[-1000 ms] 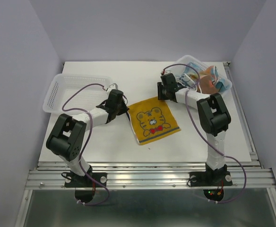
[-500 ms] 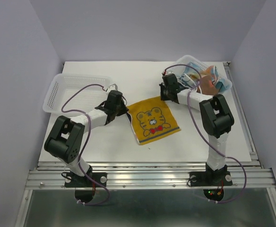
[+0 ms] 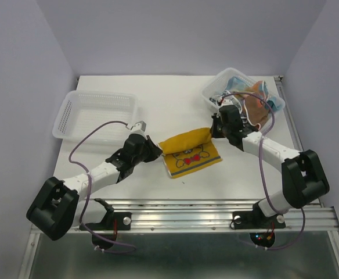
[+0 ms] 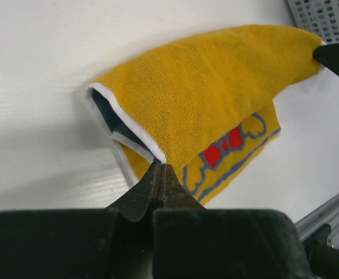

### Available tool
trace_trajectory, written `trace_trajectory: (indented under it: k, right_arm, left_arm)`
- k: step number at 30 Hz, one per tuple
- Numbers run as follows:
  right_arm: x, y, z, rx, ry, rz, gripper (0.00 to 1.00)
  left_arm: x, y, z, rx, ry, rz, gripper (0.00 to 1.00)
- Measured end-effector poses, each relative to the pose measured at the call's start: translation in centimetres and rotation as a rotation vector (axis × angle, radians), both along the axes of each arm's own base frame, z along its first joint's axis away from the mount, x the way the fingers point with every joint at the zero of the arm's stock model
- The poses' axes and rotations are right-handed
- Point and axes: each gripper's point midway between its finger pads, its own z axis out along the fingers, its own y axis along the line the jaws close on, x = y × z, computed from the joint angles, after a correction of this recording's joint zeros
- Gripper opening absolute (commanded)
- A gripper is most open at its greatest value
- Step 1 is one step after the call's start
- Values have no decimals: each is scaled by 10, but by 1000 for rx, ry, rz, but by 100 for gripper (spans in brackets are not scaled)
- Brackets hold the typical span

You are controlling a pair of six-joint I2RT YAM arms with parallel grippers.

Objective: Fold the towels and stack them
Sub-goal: Fold the towel

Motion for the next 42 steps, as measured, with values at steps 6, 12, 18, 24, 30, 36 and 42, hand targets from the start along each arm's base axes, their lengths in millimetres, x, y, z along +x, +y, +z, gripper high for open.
trace_trajectory:
  k: [6, 12, 18, 24, 30, 36, 42]
  right_arm:
    - [-42, -14, -8, 32, 35, -18, 1]
    - [-64, -23, -8, 61, 43, -42, 1]
    - [-71, -27, -6, 75, 43, -61, 1]
    - [-80, -31, -7, 79, 54, -76, 3]
    - [-96, -41, -34, 67, 124, -133, 30]
    - [-104, -48, -49, 55, 172, -176, 74]
    - [-105, -41, -29, 105, 126, -142, 100]
  left_arm:
    - [-36, -19, -1, -49, 6, -79, 0]
    - [-60, -23, -12, -77, 48, -102, 0]
    - [-76, -24, -10, -120, 53, -118, 0]
    - [-84, -28, -9, -144, 64, -132, 0]
    - [-91, -31, -17, -141, 100, -138, 14]
    - [-99, -25, -34, -107, 163, -130, 83]
    - [-100, -19, -34, -78, 162, -123, 99]
